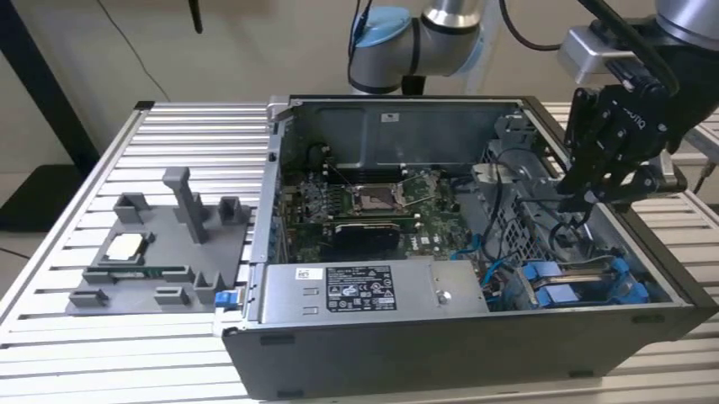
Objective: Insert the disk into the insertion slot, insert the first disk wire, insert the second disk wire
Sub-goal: 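Insert the first disk wire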
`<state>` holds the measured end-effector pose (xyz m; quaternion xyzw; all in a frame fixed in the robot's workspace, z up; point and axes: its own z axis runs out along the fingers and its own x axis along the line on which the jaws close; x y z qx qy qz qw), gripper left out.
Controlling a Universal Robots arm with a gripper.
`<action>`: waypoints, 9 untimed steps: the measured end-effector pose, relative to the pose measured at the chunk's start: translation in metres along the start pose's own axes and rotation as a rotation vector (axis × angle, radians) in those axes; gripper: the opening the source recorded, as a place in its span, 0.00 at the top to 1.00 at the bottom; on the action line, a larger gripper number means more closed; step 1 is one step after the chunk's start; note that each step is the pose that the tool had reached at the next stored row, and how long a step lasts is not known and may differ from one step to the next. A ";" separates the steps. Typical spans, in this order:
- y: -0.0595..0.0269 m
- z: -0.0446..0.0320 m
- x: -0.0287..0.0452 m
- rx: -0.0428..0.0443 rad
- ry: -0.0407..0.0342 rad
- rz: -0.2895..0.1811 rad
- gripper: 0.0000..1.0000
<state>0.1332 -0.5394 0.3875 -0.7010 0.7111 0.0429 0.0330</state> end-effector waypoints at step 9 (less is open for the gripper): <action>-0.0005 0.0001 0.0019 -0.0009 -0.0019 0.000 0.81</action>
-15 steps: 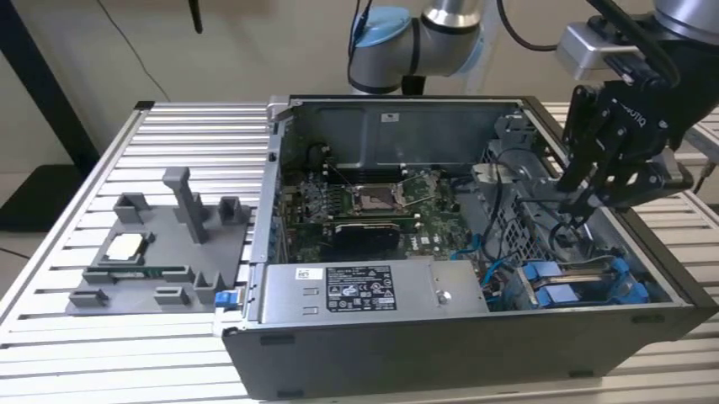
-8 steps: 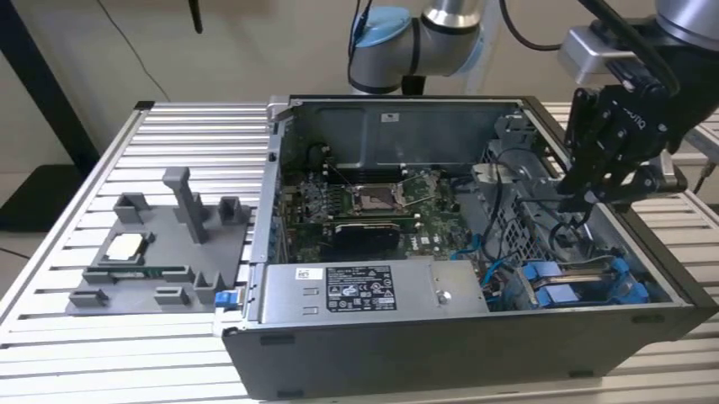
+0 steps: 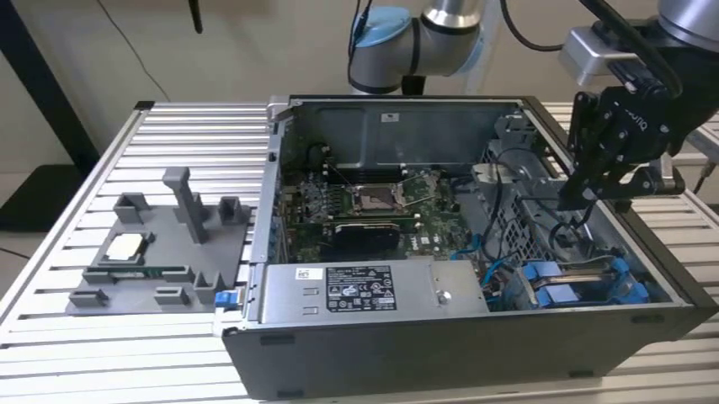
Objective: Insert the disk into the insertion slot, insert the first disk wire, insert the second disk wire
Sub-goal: 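Insert the first disk wire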
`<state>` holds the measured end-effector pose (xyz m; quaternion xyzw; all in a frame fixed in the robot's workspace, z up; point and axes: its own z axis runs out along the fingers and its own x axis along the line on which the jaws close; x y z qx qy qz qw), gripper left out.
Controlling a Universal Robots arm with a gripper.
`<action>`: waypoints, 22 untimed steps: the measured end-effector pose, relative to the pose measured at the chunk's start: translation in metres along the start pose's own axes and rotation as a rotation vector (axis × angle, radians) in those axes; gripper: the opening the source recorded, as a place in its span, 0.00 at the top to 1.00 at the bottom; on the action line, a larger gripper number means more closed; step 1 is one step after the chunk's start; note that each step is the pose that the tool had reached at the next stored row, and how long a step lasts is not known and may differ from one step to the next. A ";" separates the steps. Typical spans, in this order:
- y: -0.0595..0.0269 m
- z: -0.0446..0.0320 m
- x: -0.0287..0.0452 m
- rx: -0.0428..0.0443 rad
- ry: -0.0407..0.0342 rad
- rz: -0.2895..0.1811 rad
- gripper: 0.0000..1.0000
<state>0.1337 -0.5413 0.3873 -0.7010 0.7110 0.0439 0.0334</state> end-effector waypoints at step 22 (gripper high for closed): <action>-0.0043 0.0040 0.0021 0.0007 0.0455 0.001 0.81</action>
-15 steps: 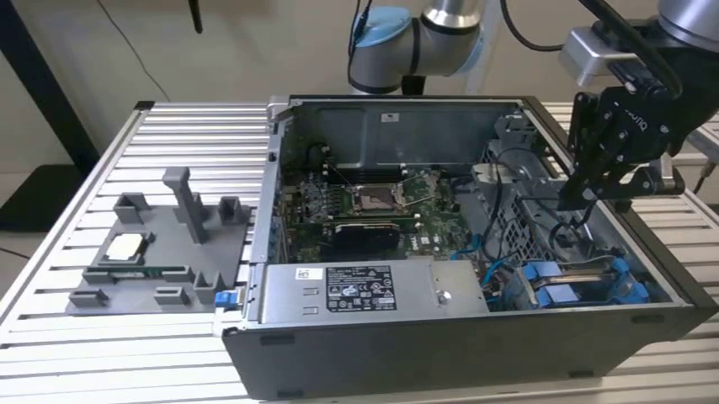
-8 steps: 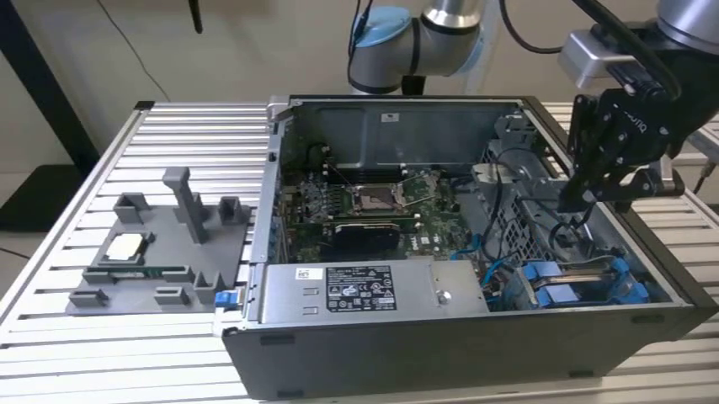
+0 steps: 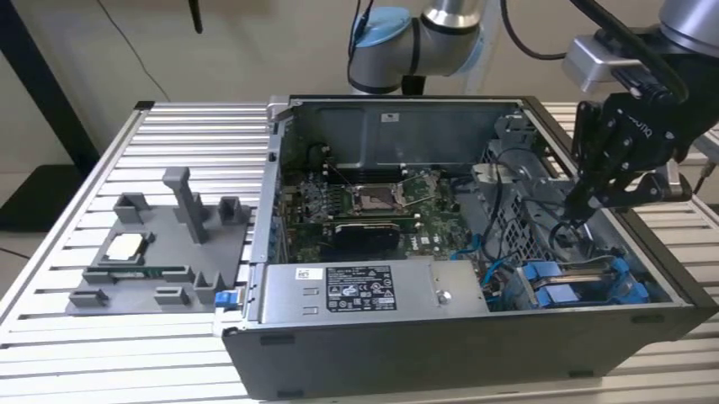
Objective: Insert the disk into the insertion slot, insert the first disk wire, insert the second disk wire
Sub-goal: 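Insert the first disk wire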
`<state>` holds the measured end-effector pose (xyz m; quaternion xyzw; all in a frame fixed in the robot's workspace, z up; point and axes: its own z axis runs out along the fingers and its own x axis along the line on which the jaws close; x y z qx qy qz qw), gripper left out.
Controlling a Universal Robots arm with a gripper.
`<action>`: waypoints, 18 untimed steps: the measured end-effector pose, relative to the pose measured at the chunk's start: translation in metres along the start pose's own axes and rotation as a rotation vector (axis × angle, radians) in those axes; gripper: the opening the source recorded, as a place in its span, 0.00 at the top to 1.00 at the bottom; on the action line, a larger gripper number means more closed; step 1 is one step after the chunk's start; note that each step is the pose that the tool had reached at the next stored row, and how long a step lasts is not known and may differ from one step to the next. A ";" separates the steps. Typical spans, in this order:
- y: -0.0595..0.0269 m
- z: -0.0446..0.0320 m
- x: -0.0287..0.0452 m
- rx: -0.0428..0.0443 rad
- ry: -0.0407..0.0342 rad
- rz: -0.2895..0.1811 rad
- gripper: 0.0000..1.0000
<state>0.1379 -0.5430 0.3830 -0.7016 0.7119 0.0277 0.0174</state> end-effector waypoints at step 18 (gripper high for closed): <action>-0.0047 0.0023 0.0027 0.0008 0.0558 0.001 0.81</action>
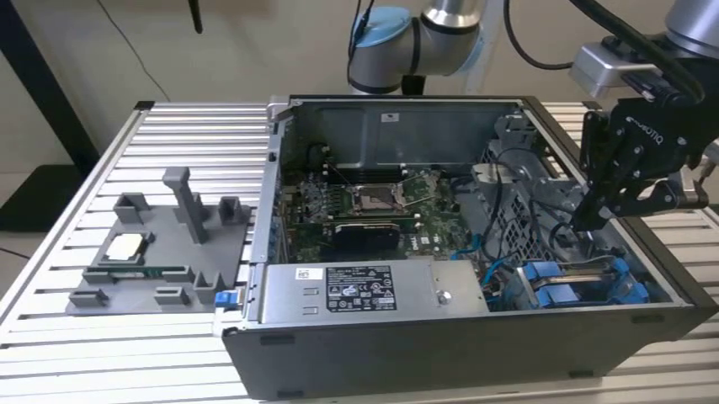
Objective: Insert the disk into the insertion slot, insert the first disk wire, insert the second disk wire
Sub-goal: 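Insert the first disk wire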
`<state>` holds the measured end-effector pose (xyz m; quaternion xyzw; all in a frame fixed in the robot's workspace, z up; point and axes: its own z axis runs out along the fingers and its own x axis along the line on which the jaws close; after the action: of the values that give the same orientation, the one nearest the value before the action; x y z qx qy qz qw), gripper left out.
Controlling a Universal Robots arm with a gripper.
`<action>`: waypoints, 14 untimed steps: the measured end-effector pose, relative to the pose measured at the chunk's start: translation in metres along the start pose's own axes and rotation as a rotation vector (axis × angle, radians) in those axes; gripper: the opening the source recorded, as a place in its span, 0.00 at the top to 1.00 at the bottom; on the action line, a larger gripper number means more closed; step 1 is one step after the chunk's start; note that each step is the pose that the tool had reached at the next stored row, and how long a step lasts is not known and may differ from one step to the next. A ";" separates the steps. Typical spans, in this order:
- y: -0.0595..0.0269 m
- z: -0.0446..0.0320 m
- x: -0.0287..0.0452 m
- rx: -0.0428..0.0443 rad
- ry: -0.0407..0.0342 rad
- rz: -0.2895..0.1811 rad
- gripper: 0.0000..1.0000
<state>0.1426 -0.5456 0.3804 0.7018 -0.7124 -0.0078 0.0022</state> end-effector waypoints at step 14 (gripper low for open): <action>-0.0001 0.0069 0.0001 0.0008 0.0551 0.001 0.81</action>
<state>0.1426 -0.5456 0.3735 0.7014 -0.7123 0.0118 0.0215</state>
